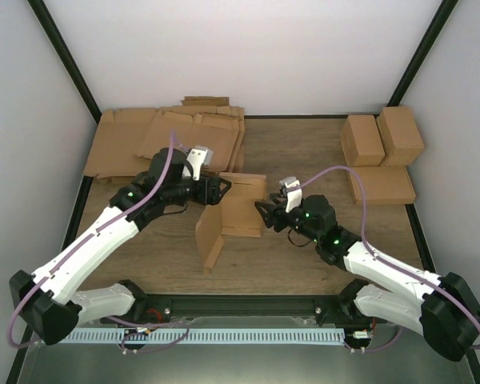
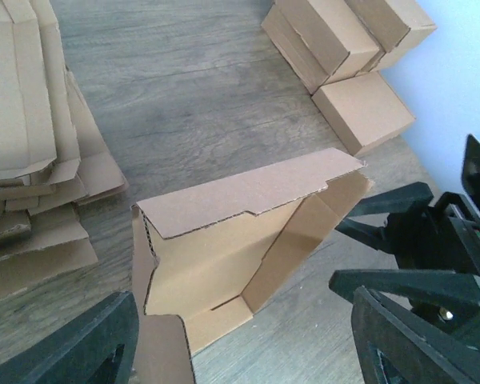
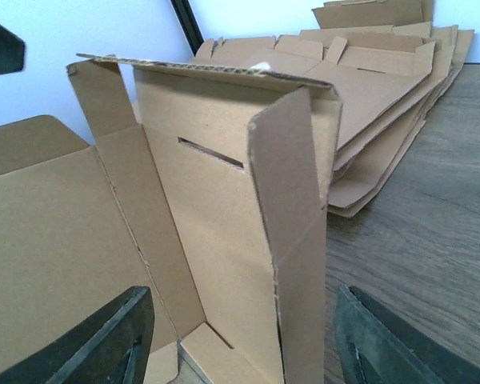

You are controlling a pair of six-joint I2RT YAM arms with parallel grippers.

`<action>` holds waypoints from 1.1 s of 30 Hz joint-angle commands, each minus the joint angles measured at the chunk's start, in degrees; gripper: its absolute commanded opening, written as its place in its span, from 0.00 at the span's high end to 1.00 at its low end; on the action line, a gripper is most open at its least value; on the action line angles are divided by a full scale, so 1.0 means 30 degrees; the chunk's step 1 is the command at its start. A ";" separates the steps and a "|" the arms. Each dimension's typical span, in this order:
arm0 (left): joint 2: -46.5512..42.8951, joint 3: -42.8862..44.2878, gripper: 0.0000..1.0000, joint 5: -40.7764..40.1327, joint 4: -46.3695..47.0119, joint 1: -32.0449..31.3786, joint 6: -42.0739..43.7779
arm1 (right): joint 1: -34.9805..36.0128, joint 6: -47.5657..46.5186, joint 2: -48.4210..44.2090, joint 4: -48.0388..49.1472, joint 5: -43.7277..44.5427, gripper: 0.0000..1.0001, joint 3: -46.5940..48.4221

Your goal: Fold the paper box

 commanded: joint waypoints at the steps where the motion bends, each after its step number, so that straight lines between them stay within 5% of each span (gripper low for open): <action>1: -0.1310 -0.0524 0.22 0.0253 -0.0105 0.0085 -0.0260 | 0.0118 0.0036 -0.0313 -0.0719 -0.0175 0.36 0.1054; 14: -0.2655 -0.0959 0.18 -0.0005 -0.2666 0.0085 0.0473 | 0.0118 -0.0092 -0.0370 -0.1245 -0.0388 0.37 0.1077; 24: -0.3208 -0.0847 0.16 -0.0636 -0.3436 0.0113 -0.0110 | 0.0122 -0.0963 -0.1566 -0.2927 -0.0346 0.10 0.1518; 33: -0.2463 -0.0450 0.42 0.1134 -0.2782 0.1371 -0.0119 | 0.0118 -0.4228 -0.1739 -0.5271 -0.0660 0.09 0.4260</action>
